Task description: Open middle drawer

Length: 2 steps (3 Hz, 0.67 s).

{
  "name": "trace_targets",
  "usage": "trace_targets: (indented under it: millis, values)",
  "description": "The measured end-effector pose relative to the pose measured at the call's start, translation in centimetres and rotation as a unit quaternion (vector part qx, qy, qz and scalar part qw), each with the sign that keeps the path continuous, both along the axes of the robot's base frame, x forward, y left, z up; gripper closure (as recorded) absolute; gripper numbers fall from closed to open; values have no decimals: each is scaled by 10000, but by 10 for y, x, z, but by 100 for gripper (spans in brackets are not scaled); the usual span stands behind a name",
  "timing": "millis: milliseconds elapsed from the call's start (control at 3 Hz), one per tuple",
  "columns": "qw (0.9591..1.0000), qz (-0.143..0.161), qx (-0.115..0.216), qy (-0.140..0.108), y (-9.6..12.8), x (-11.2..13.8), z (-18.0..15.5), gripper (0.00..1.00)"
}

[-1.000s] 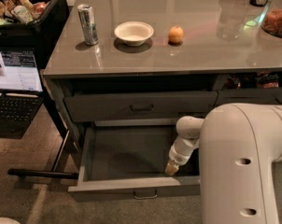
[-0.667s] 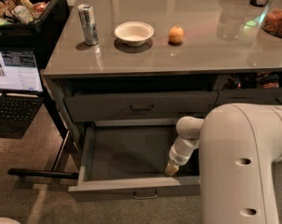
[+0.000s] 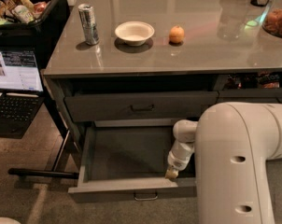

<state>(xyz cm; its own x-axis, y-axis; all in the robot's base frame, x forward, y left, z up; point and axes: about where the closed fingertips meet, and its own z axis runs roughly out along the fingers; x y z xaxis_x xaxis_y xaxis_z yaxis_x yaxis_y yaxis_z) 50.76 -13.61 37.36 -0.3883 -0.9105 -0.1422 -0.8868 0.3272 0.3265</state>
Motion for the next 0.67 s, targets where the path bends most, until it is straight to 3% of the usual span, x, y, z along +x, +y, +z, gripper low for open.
trace_targets:
  millis: [667]
  values:
    - [9998, -96, -141, 117, -18, -43, 3, 100]
